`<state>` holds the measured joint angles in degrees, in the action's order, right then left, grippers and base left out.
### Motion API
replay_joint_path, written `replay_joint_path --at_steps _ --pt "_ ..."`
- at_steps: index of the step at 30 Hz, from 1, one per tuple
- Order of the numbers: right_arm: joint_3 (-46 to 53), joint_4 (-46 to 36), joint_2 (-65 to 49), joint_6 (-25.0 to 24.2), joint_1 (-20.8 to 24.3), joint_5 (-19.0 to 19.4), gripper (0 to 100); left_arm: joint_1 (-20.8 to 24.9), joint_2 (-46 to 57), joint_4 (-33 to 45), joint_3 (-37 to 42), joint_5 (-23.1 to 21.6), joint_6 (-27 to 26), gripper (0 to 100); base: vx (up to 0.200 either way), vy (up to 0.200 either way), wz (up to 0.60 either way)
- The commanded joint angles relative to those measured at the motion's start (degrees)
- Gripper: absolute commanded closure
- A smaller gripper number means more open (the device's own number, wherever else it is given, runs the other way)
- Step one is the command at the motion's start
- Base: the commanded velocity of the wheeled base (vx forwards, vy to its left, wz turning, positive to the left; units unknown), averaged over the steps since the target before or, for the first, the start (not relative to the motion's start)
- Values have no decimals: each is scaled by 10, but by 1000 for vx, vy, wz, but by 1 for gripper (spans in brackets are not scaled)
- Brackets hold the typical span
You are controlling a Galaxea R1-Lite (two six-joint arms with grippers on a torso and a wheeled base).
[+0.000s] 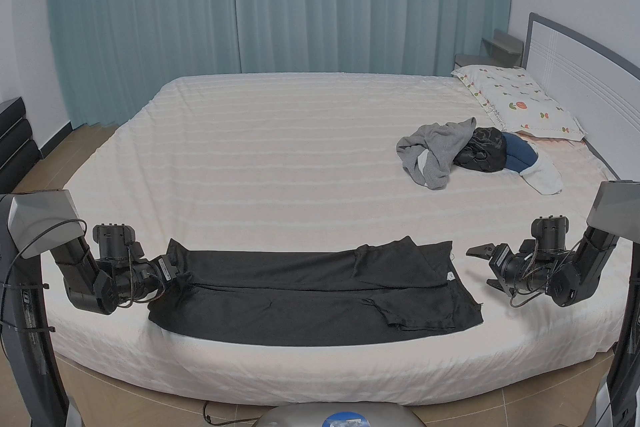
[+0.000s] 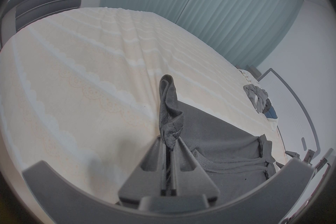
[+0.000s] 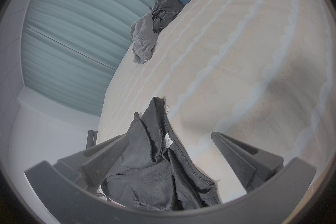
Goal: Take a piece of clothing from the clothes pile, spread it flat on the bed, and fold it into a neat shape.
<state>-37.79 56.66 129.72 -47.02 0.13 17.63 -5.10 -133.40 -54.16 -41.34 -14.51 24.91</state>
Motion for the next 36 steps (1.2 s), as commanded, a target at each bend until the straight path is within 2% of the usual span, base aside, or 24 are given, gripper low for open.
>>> replay_joint_path --at_steps 1,16,17,24,36 --pt "0 0 1 0 0 0 0 -1 2 0 4 0 0 0 0 0 0" --pt "1 0 -1 0 0 0 0 8 10 0 15 1 -4 0 0 0 0" --pt "1 0 -2 0 0 0 0 8 10 0 16 1 -4 100 0 0 0" --pt "0 0 -3 -2 -1 0 0 6 8 1 9 19 -4 100 0 0 0" --pt "0 0 -4 -11 -7 0 0 7 47 3 26 20 -4 100 0 0 0"
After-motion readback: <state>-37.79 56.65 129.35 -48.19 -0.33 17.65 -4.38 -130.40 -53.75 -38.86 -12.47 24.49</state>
